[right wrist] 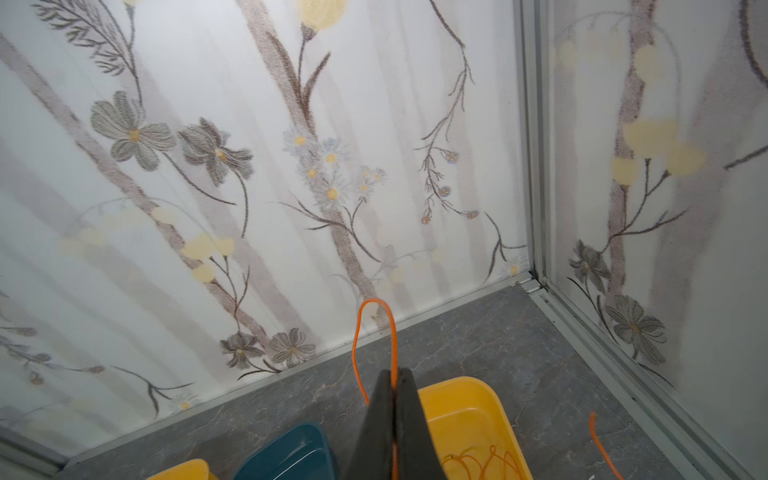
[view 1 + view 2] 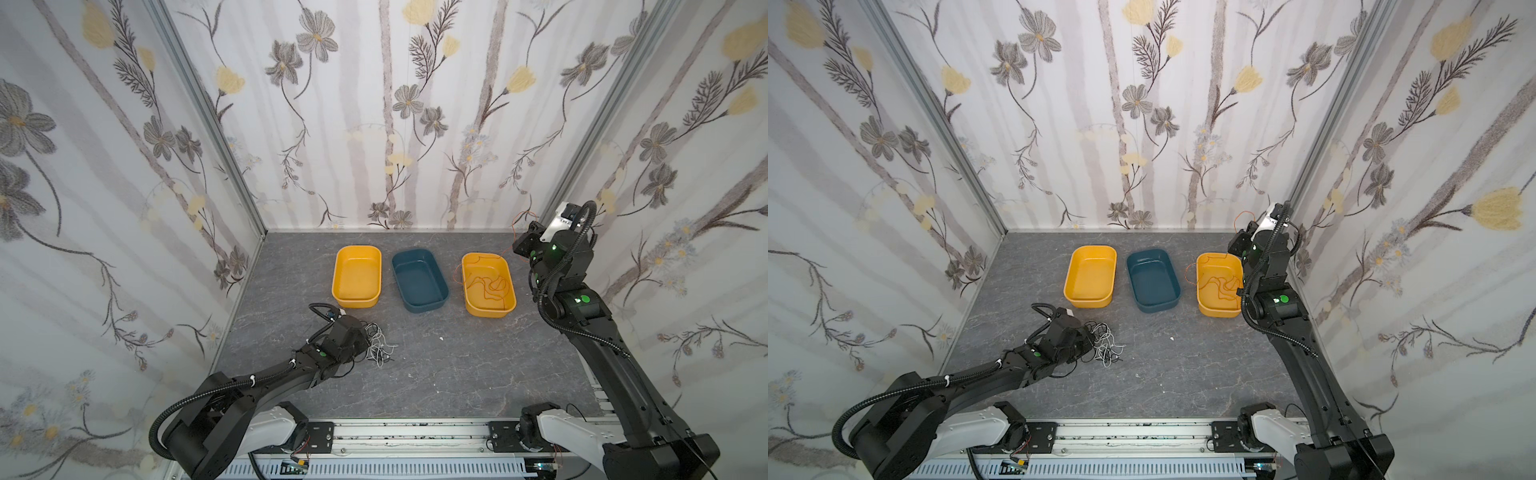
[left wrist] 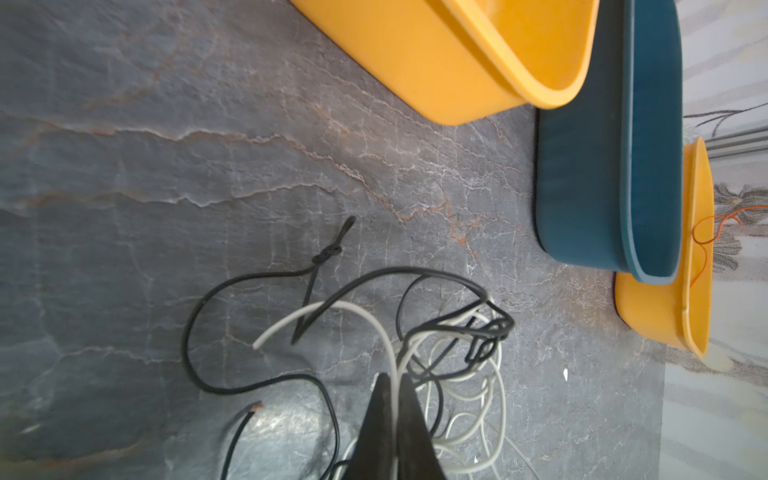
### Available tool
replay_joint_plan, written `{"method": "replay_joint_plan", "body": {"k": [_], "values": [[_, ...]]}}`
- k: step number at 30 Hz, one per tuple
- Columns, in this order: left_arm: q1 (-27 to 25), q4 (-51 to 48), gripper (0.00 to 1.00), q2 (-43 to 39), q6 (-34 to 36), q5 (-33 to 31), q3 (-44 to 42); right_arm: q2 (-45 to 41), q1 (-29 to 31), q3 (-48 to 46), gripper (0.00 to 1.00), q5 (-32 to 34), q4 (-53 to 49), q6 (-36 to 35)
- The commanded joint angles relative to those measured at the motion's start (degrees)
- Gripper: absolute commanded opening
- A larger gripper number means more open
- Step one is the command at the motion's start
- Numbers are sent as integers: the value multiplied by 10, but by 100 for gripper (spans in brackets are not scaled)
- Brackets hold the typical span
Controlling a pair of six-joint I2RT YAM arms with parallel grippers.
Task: Untangle the cables
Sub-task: 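Raise the orange cable high with the right gripper above the yellow tub, then lower the orange cable into the yellow tub and open the right gripper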
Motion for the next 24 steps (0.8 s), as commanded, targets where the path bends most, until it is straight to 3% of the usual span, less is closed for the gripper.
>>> {"method": "replay_joint_plan", "body": {"k": [1, 10, 16, 24], "values": [[0, -2, 0, -8, -8, -9, -4, 1, -14, -21, 0, 49, 76, 17], [1, -2, 0, -3, -9, -17, -6, 10, -35, -63, 0, 79, 94, 9], [1, 3, 0, 13, -6, -14, 4, 71, -29, -68, 0, -18, 82, -11], [1, 0, 0, 16, -7, -14, 4, 166, 8, -51, 0, -61, 57, 6]]}}
